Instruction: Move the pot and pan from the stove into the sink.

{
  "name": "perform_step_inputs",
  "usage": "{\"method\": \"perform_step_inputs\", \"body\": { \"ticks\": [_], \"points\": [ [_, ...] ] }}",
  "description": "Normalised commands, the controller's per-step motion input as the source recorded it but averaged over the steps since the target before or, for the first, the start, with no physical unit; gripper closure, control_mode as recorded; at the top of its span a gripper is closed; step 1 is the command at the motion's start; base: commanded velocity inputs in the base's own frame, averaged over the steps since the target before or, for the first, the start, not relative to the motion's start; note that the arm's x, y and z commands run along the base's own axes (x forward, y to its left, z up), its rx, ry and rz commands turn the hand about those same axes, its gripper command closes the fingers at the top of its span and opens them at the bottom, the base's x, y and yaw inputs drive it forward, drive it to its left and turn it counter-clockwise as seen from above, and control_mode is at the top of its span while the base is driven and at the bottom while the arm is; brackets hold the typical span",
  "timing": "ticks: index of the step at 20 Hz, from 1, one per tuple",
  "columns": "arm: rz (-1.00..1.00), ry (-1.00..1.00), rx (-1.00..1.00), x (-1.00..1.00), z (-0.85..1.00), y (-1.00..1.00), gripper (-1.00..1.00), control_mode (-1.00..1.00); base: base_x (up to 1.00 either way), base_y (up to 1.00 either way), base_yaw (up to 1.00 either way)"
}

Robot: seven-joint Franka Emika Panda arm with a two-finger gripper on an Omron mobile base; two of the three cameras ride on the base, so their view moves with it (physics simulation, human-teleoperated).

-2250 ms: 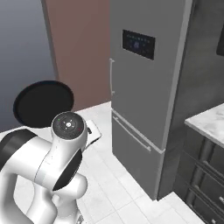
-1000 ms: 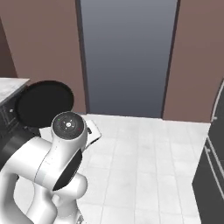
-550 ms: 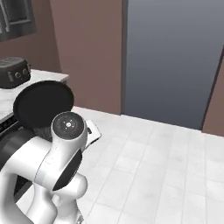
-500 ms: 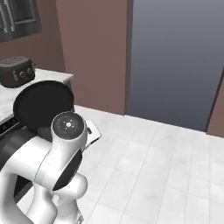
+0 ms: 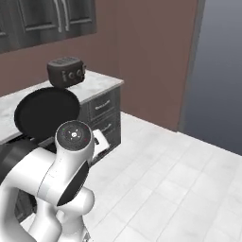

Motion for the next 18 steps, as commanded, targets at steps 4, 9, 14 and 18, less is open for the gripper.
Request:
{"method": "perform_step_inputs", "body": {
  "ticks": [4, 9, 14, 18],
  "points": [
    [0.00, 0.00, 0.00, 0.00, 0.00, 0.00, 1.00, 1.00, -0.19, -0.03, 0.47],
    [0.00, 0.00, 0.00, 0.00, 0.00, 0.00, 1.00, 1.00, -0.17, -0.02, 0.47],
    [0.00, 0.00, 0.00, 0.00, 0.00, 0.00, 1.00, 1.00, -0.17, -0.02, 0.47],
    [0.00, 0.00, 0.00, 0.00, 0.00, 0.00, 1.00, 1.00, -0.13, -0.02, 0.47]
  ]
}}
